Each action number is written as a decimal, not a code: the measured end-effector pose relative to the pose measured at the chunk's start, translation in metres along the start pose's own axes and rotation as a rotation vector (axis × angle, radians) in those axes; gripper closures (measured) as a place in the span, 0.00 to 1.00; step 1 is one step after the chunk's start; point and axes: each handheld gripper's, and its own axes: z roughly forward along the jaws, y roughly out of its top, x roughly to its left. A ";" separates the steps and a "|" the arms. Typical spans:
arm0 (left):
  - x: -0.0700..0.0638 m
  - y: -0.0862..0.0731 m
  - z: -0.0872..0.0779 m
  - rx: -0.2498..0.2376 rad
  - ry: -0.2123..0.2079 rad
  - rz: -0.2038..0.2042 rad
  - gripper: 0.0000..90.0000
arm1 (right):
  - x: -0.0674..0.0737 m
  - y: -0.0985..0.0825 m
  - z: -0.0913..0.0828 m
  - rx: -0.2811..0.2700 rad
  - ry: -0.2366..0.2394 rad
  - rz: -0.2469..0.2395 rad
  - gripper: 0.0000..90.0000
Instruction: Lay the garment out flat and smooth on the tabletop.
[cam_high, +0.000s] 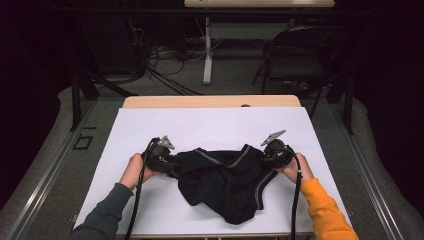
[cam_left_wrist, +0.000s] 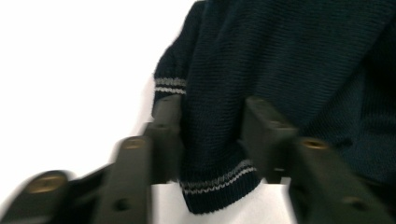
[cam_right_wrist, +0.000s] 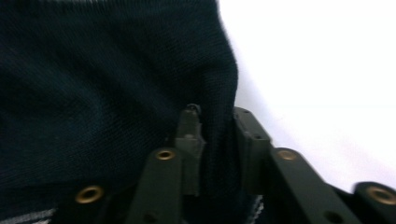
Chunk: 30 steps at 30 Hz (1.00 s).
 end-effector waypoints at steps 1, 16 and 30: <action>0.001 0.000 0.000 -0.002 -0.006 -0.008 0.53 | -0.002 0.000 0.000 0.000 0.010 -0.001 0.76; -0.011 0.004 0.004 0.019 -0.041 0.052 0.78 | 0.000 0.004 0.007 -0.033 0.102 0.023 0.93; -0.014 0.005 -0.006 -0.011 -0.015 0.075 0.80 | -0.002 0.005 -0.021 -0.093 0.059 -0.006 0.96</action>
